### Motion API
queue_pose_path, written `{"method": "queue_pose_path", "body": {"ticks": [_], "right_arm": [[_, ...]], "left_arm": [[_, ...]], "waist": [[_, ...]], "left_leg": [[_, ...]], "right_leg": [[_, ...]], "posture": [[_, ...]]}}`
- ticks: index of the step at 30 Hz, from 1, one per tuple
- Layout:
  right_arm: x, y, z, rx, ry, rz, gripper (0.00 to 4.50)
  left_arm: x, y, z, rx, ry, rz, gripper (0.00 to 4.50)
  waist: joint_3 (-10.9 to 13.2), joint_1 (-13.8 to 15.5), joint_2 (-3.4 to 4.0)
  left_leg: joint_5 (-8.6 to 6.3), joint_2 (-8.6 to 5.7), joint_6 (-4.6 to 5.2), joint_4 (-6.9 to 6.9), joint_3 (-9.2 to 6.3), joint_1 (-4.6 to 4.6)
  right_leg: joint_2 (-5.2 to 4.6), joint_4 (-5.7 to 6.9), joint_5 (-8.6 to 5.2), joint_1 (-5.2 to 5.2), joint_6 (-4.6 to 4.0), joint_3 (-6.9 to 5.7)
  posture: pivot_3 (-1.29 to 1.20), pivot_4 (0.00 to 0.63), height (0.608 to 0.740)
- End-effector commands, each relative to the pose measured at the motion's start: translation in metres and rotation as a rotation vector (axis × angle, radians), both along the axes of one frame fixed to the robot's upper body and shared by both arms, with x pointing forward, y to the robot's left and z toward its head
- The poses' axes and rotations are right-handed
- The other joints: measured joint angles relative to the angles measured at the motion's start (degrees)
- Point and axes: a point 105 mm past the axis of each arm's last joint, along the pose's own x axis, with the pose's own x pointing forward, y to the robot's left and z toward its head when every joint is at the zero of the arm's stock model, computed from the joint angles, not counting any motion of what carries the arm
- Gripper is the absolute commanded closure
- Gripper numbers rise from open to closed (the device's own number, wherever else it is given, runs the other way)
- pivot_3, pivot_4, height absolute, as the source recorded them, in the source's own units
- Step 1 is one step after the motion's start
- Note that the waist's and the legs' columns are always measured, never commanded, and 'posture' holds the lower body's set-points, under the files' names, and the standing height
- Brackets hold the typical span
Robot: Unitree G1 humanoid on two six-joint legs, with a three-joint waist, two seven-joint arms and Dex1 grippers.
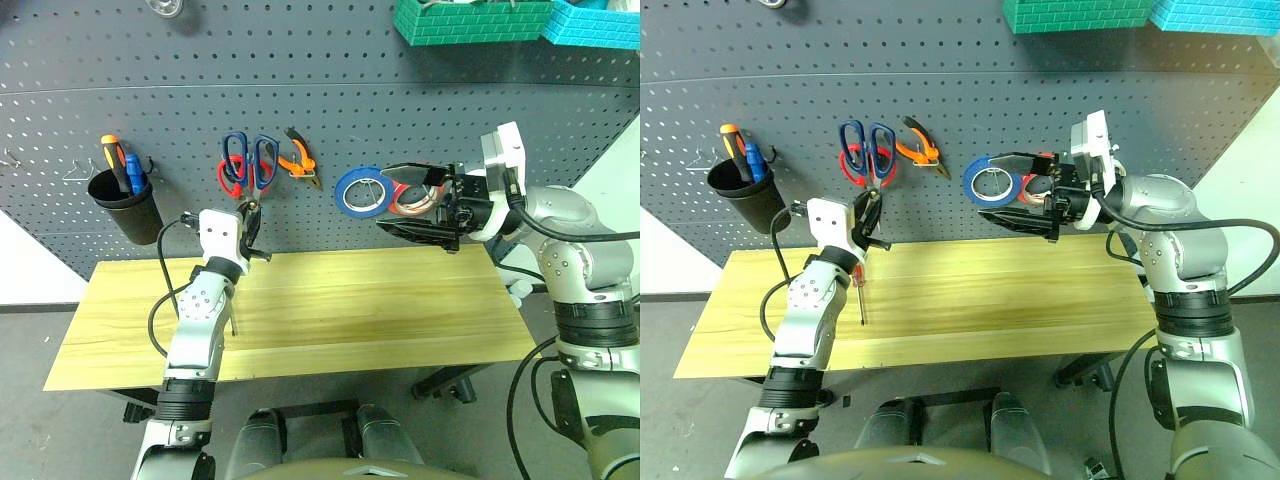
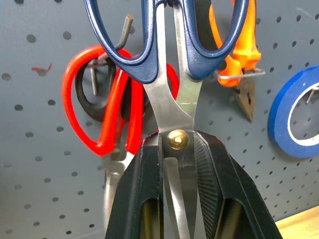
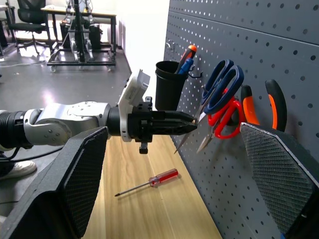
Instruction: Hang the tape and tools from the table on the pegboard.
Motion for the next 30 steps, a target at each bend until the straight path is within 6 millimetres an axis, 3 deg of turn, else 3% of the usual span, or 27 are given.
{"method": "queue_pose_path", "body": {"ticks": [1, 12, 30], "right_arm": [[-0.006, -0.002, 0.01, -0.019, -0.072, 0.0, 0.0], [0.0, 0.002, 0.006, -0.018, -0.044, 0.007, 0.0], [0.007, 0.003, -0.002, -0.017, -0.015, -0.029, 0.0]], "left_arm": [[-0.008, -0.002, 0.016, 0.007, -0.042, -0.001, 3.97], [-0.007, 0.022, -0.008, 0.039, 0.087, 0.12, 3.97], [-0.001, 0.02, -0.021, -0.003, 0.15, 0.132, 3.97]], "waist": [[0.0, 0.0, 0.0], [0.0, 0.0, 0.0], [0.0, 0.1, 0.0]], "left_leg": [[0.0, 0.0, 0.0, 0.01, 0.0, 0.0], [0.0, 0.0, 0.0, 0.0, -0.01, 0.06], [0.0, 0.0, 0.0, -0.01, -0.01, 0.07]], "right_leg": [[0.0, -0.01, 0.0, 0.01, 0.0, 0.0], [0.0, -0.01, -0.01, 0.05, 0.0, 0.0], [-0.01, -0.02, -0.01, 0.06, 0.0, 0.0]], "posture": [[0.07, 0.075, 0.74], [0.09, 0.074, 0.74], [0.08, 0.077, 0.74]]}}
